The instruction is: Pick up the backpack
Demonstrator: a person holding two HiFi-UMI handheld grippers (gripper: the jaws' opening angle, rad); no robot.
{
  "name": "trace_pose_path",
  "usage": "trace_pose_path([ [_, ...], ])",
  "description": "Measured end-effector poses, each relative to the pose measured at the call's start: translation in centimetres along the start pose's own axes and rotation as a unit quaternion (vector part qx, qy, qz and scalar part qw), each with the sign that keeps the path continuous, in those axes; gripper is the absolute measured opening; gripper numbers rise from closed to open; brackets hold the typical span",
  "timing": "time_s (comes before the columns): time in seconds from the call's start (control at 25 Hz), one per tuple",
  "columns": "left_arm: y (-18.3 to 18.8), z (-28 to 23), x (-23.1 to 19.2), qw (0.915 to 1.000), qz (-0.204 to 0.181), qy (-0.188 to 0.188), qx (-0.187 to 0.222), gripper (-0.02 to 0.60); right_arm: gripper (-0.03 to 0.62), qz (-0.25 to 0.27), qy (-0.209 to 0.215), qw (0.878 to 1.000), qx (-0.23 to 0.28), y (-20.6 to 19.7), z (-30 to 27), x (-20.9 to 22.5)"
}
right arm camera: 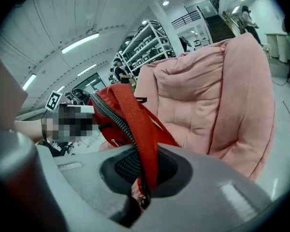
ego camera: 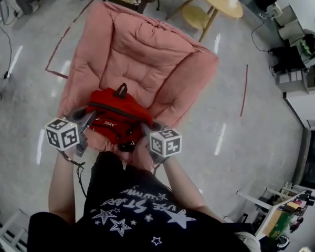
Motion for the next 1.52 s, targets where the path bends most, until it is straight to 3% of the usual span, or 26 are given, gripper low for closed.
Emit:
trace_pose_path([
  [0.2, -2.7, 4.5, 3.6, 0.9992, -0.005, 0.031, 0.023, 0.023, 0.021, 0.039, 0.052, 0.998, -0.001, -1.5, 2.4, -3.5],
  [0.32, -3.6, 6.4, 5.5, 0.9964, 0.022, 0.038, 0.072, 0.023, 0.020, 0.057, 0.078, 0.995, 0.005, -1.6, 3.8, -4.4],
  [0.44, -3.4, 7.8, 7.1, 0.9890, 0.056, 0.035, 0.133, 0.023, 0.020, 0.076, 0.116, 0.990, 0.014, -0.9, 5.0, -5.2],
  [0.56, -3.9, 10.7, 9.7, 0.9787, 0.073, 0.033, 0.189, 0.021, 0.020, 0.130, 0.160, 0.978, 0.020, -0.8, 7.1, -7.6],
  [0.68, -5.3, 14.1, 12.3, 0.9715, 0.077, 0.049, 0.219, 0.021, 0.020, 0.145, 0.185, 0.972, 0.025, -0.8, 8.9, -10.0],
  [0.84, -6.9, 16.6, 15.0, 0.9718, 0.065, 0.076, 0.214, 0.021, 0.018, 0.141, 0.201, 0.969, 0.026, -0.9, 10.3, -11.6],
  [0.96, -8.3, 19.3, 15.6, 0.9680, 0.067, 0.074, 0.230, 0.021, 0.018, 0.147, 0.215, 0.965, 0.027, -1.6, 10.8, -14.1],
  [1.16, -14.3, 29.9, 11.6, 0.9546, 0.077, 0.067, 0.280, 0.021, 0.018, 0.177, 0.225, 0.957, 0.037, -6.7, 7.9, -25.0],
  [1.36, -17.4, 32.6, 20.2, 0.9485, 0.066, 0.069, 0.302, 0.021, 0.018, 0.191, 0.231, 0.952, 0.059, -8.8, 16.0, -26.3],
  [1.52, -24.0, 36.6, 17.4, 0.9445, 0.052, 0.052, 0.320, 0.021, 0.018, 0.181, 0.229, 0.954, 0.073, -14.8, 13.6, -30.6],
])
Point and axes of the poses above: the fingertips, and each gripper's own axes: z backward along the fingers, x to its right, y out of its top, the point moved 2 cm from there along z, backward along the fingers, and after that the axes turned 2 degrees about -y, right-handed, at the moved point
